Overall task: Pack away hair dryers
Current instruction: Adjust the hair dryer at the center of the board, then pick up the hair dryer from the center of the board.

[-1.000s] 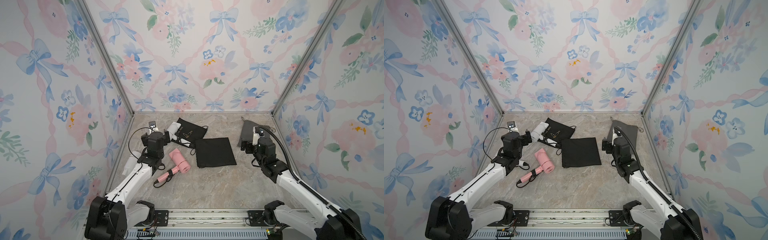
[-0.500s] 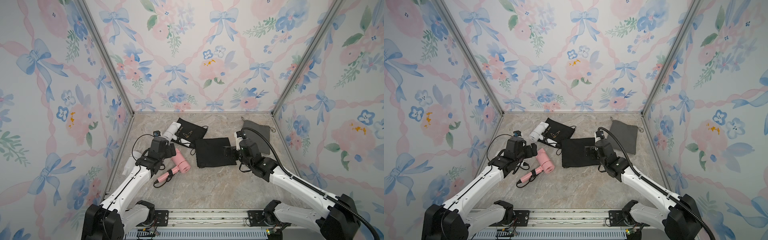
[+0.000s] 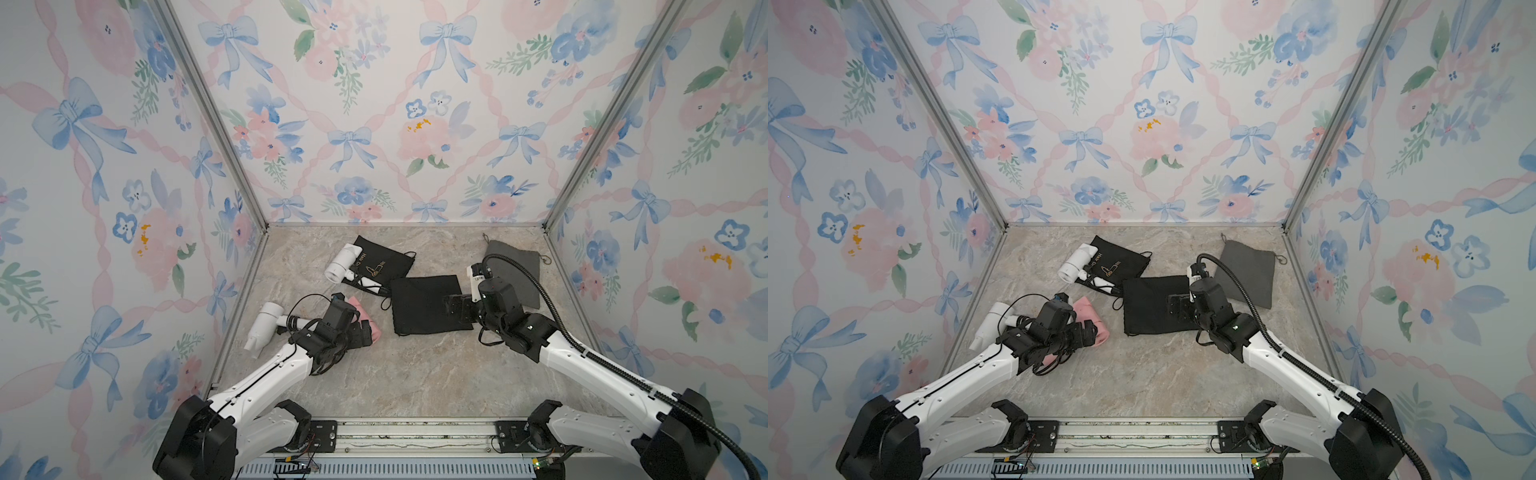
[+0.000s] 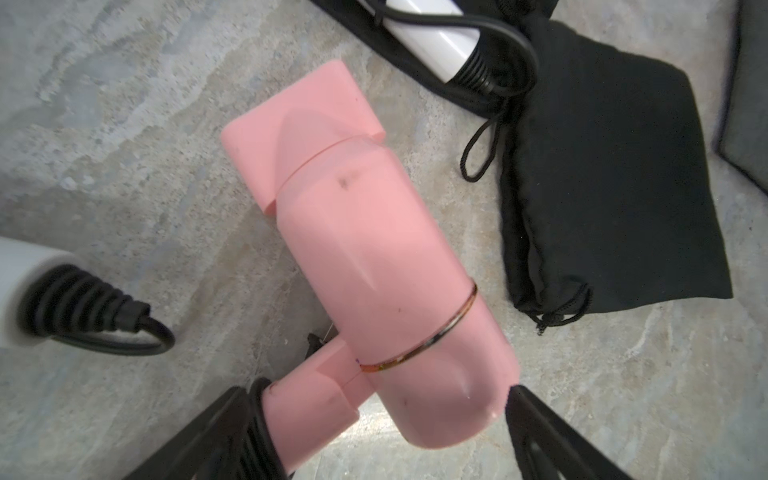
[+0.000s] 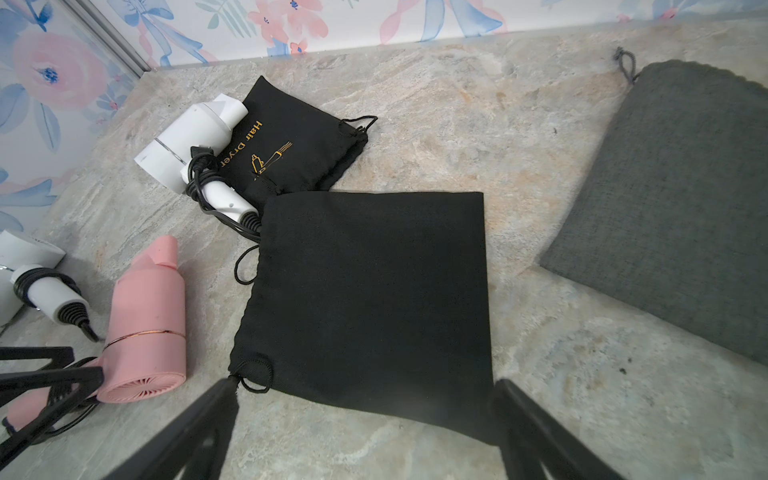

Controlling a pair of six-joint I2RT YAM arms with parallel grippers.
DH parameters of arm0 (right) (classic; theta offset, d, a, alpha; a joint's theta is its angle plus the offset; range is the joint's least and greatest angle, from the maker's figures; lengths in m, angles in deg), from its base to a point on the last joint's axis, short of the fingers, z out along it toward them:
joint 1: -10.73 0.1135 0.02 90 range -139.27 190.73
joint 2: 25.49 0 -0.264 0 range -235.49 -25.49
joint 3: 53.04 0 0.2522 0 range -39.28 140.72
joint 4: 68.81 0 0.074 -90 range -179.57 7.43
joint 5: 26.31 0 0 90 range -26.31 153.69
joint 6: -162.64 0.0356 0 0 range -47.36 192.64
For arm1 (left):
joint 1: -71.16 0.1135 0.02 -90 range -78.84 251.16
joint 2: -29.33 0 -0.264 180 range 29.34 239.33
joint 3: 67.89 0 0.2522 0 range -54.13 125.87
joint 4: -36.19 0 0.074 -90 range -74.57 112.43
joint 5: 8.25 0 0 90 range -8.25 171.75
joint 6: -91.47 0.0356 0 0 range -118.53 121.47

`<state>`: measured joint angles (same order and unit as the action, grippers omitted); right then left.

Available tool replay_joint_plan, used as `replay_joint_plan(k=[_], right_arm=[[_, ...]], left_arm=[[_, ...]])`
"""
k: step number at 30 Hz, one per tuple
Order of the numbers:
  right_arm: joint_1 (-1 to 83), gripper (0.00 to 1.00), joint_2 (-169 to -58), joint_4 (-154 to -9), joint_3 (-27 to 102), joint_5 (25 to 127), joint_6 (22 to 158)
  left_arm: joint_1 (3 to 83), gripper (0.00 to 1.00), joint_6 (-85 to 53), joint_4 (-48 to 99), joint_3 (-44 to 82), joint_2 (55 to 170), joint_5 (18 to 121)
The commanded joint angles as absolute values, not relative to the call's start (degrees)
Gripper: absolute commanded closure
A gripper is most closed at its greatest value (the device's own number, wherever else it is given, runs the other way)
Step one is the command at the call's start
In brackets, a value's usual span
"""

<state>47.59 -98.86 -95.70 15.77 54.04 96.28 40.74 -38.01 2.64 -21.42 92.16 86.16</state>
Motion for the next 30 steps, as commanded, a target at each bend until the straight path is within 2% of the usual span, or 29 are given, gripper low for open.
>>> replay_joint_plan(k=[1,11,18,22,24,30], right_arm=[[47.7,0.03,-98.1,-97.7,16.4,55.2,97.3],[48.0,0.03,-96.3,-99.1,16.2,55.7,98.7],[50.3,0.03,-96.2,-100.9,16.3,54.3,101.4],[54.5,0.03,-97.3,-101.5,16.5,49.5,106.8],[57.1,0.03,-98.1,-101.8,16.6,45.6,112.3],[66.7,0.03,-102.1,-103.3,19.3,32.7,129.6]], left_arm=[[40.2,0.02,-38.9,2.9,-20.9,94.0,83.6],[37.1,0.02,-42.3,12.4,-16.0,100.2,76.4],[34.1,0.02,-42.7,17.0,-9.5,106.2,76.6],[34.9,0.02,-41.1,16.9,-6.6,105.9,77.8],[36.4,0.02,-39.6,16.5,-5.5,105.2,78.9],[50.1,0.03,-35.7,13.6,-1.5,107.0,78.8]])
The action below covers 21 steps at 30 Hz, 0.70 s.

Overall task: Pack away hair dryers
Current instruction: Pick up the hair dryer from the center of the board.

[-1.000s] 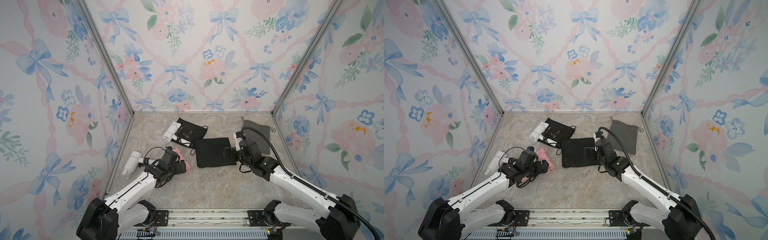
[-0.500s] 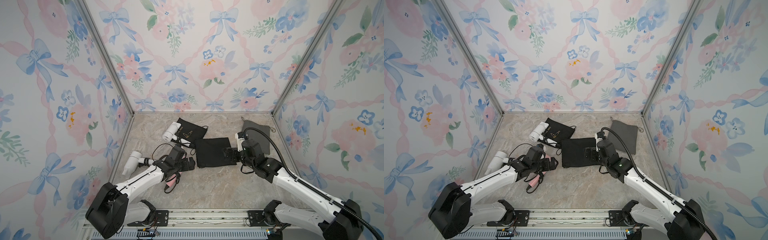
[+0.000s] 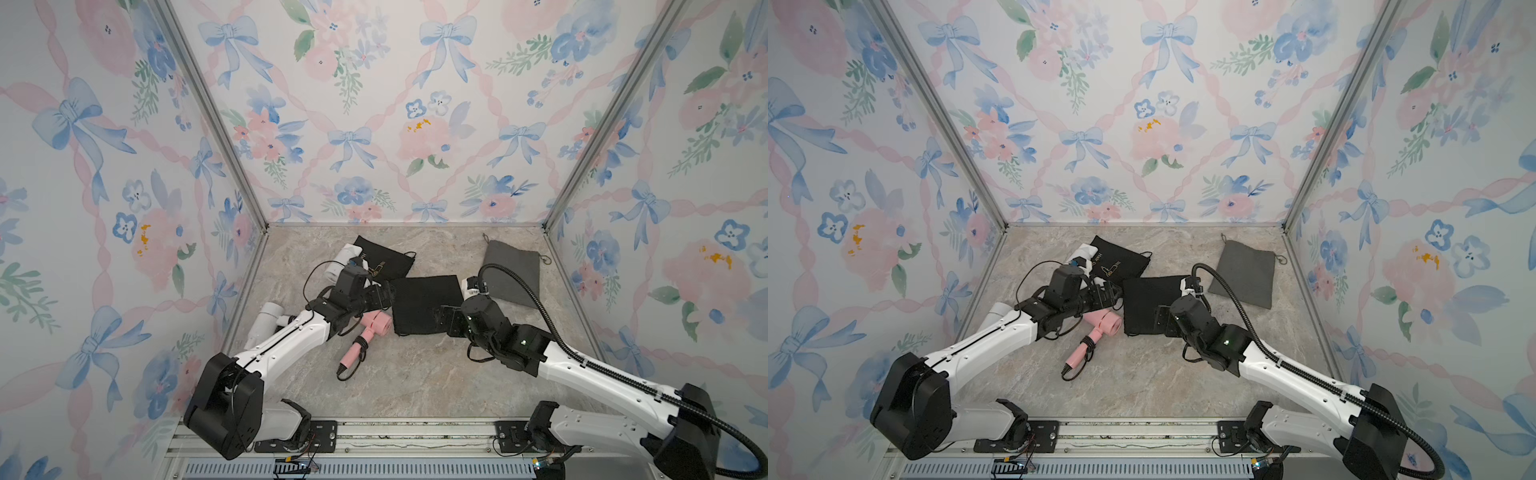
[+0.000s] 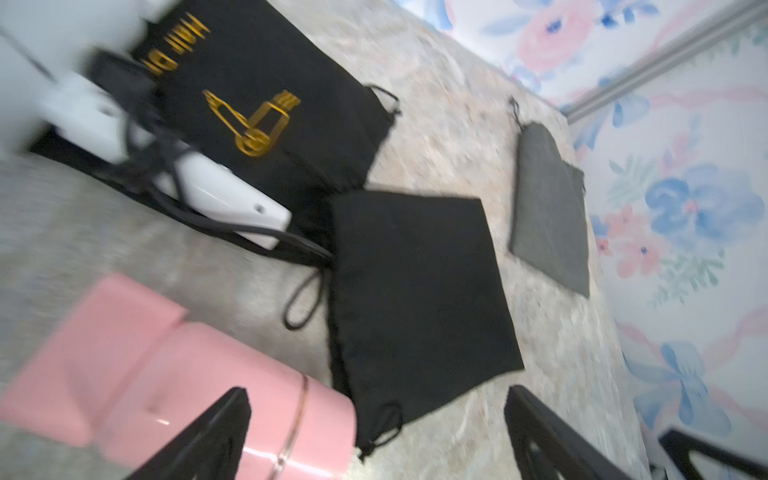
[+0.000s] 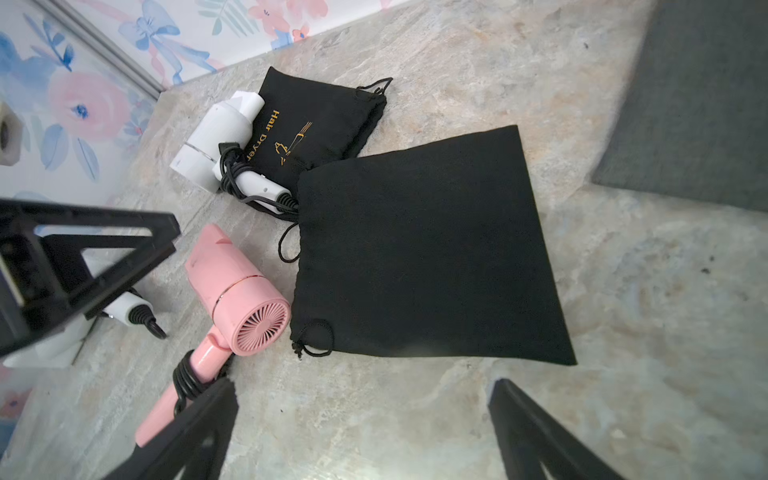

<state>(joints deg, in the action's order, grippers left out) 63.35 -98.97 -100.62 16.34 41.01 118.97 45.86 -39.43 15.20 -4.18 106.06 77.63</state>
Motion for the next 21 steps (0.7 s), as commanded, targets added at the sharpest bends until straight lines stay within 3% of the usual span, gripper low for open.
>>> replay_joint_plan(k=[1,7,12,21], right_arm=[[68.2,0.03,-103.4,-104.2,20.6,31.3,132.2],[77.1,0.03,-118.2,-118.8,37.6,24.3,149.2],[83.5,0.0,-131.7,-125.2,52.4,27.7,155.8],[88.7,0.07,-143.2,-125.5,59.7,35.8,162.7]], left_arm=[[52.4,0.03,-34.8,13.5,-0.1,108.1,78.2],[60.6,0.02,-28.9,11.1,9.8,115.9,75.8],[66.1,0.02,-27.8,11.0,12.9,119.5,71.2],[71.9,0.02,-27.1,11.3,12.0,118.1,70.1]])
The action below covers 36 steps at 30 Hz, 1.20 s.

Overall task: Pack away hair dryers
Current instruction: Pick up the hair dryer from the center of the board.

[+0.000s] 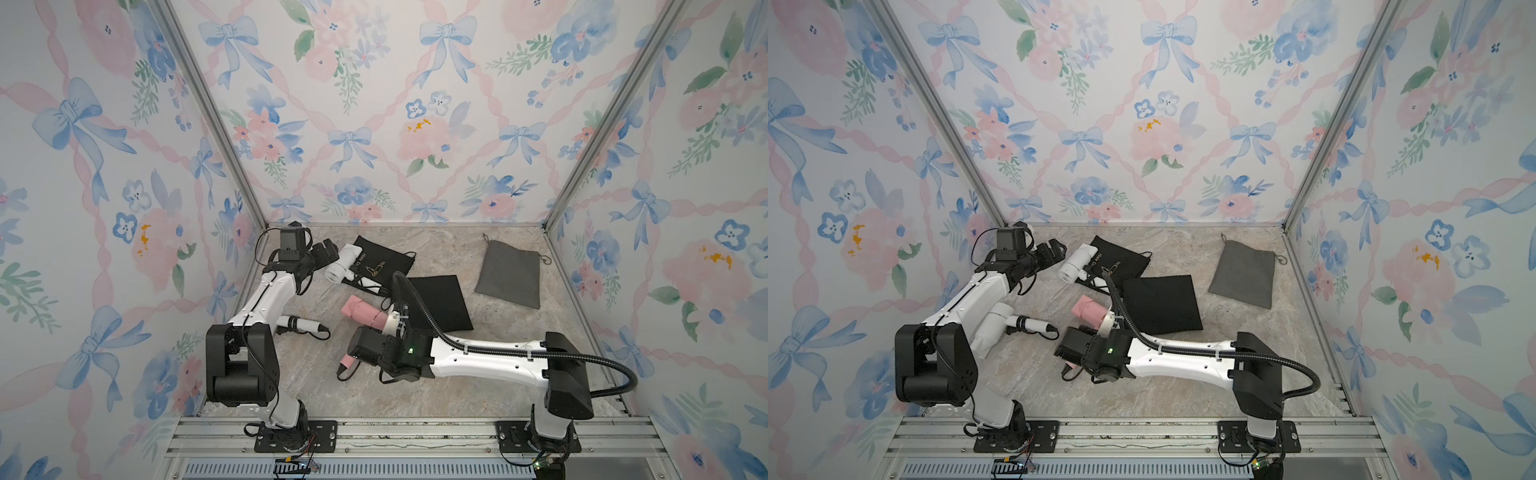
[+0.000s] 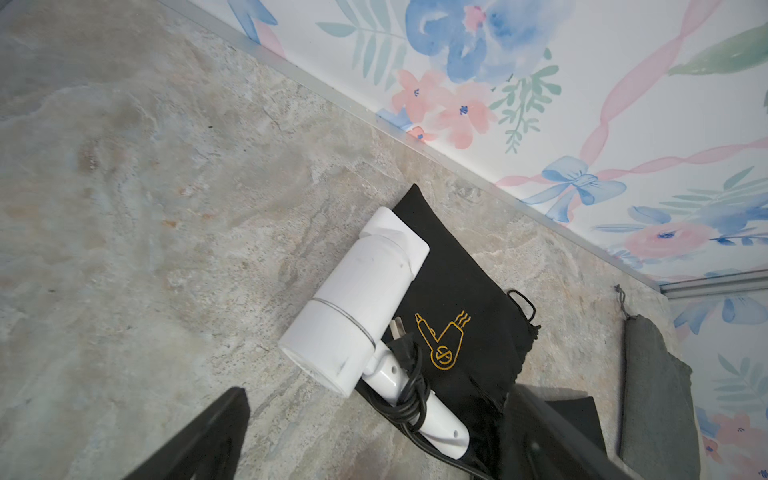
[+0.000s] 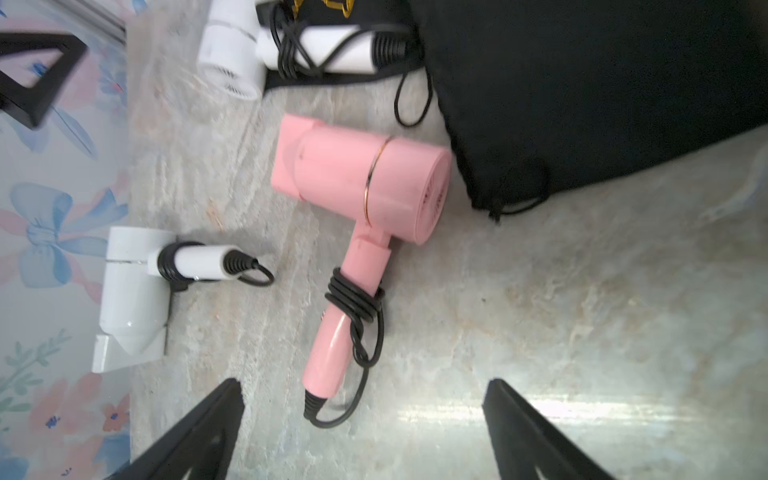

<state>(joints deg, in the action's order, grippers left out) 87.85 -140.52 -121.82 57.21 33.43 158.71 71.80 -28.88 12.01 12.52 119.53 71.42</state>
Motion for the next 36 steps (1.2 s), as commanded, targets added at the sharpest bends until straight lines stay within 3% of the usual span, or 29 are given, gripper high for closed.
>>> replay_joint_plan(k=[1,13,31,36], right_arm=[[88.9,0.07,-143.9,-125.4,59.8,36.4,163.2],[87.0,0.14,-150.4,-122.1,62.0,42.4,166.4],[81.1,0.14,-161.8,-123.0,71.0,46.0,165.7],[80.6,0.18,-164.3,-123.0,72.7,47.4,166.0]], left_arm=[[71.8,0.02,-27.1,11.5,11.3,117.8,70.5],[71.5,0.02,-26.9,13.5,7.8,115.6,71.5],[72.0,0.02,-27.3,14.3,7.6,116.7,70.4],[72.3,0.02,-27.4,14.4,7.6,117.0,70.3]])
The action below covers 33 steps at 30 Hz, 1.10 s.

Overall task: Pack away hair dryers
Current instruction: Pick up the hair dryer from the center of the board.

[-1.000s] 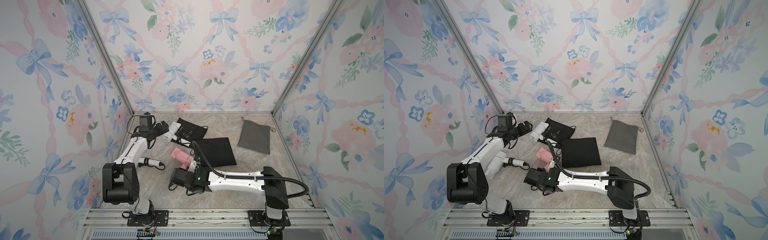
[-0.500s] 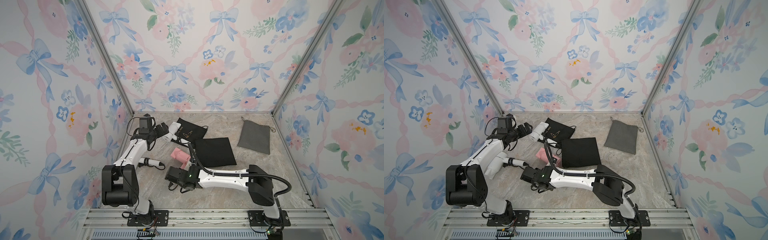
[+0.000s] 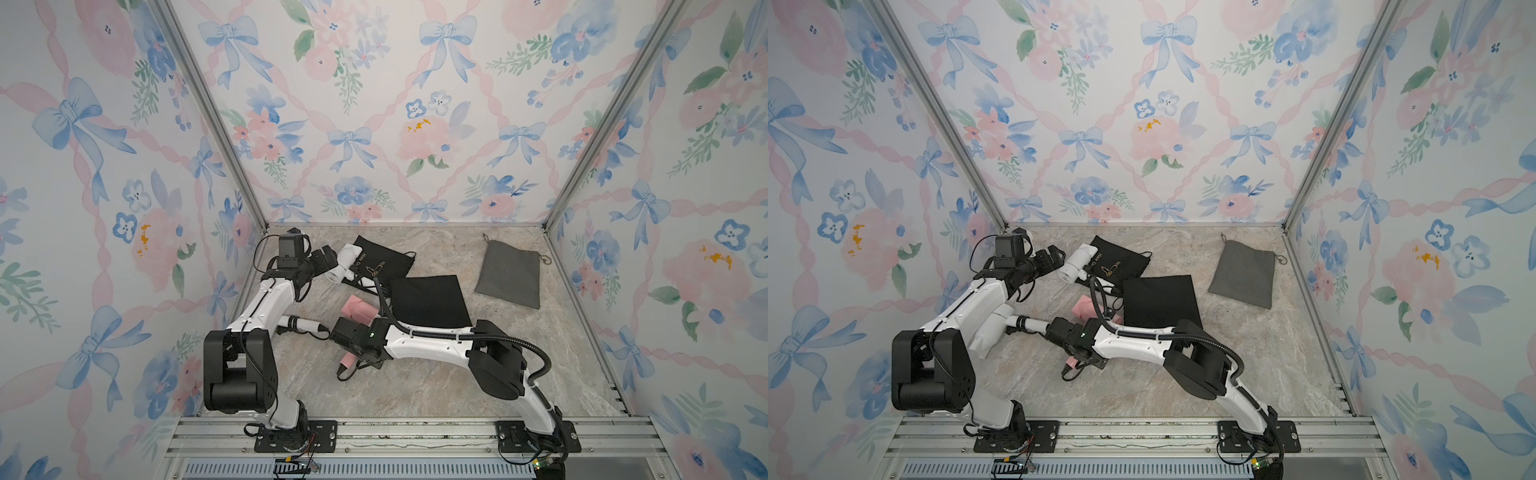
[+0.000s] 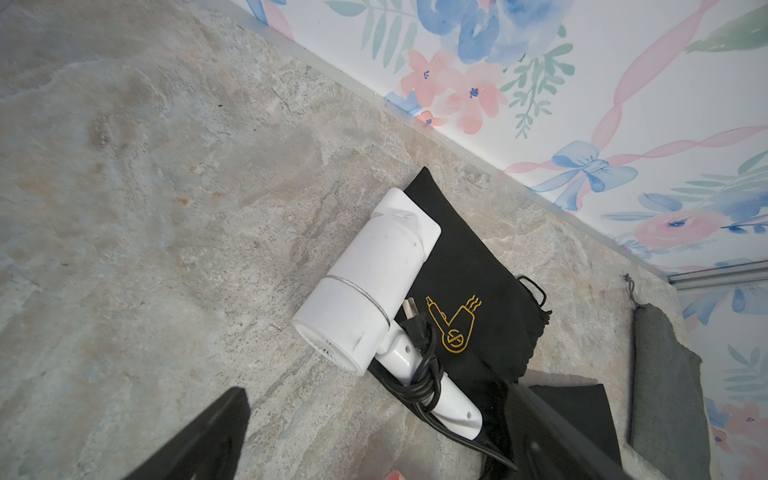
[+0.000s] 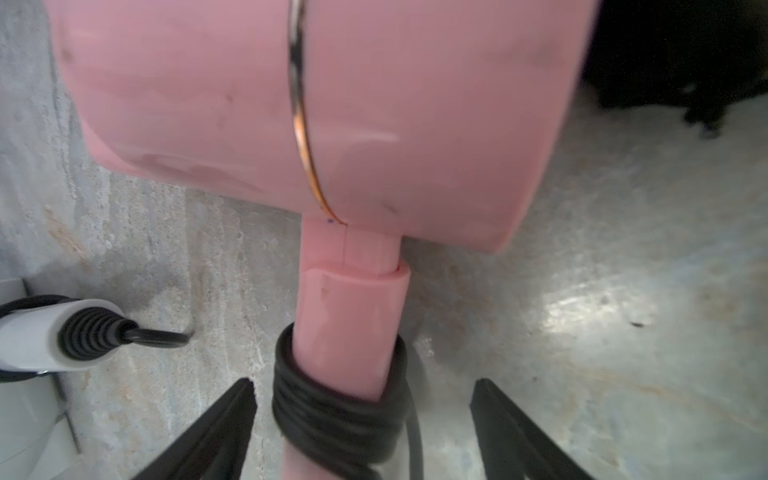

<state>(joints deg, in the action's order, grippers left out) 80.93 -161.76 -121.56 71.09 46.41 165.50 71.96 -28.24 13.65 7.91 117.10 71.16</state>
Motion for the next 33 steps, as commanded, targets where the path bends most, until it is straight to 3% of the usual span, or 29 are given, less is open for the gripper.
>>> replay_joint_plan(k=[1,18,24,33], right_arm=[[80.6,0.19,-164.4,-123.1,72.9,47.1,165.9],[79.9,0.51,-160.8,-121.3,67.6,39.5,156.1],[80.0,0.64,-151.9,-115.2,57.5,32.2,145.3],[79.8,0.7,-141.3,-106.4,45.8,27.3,120.9]], left_arm=[[72.4,0.02,-27.5,14.5,7.6,117.0,70.5],[73.1,0.02,-27.9,14.9,7.2,117.3,69.6],[73.1,0.02,-28.2,15.1,7.2,117.9,68.3],[72.6,0.02,-28.5,15.4,6.7,118.3,66.6]])
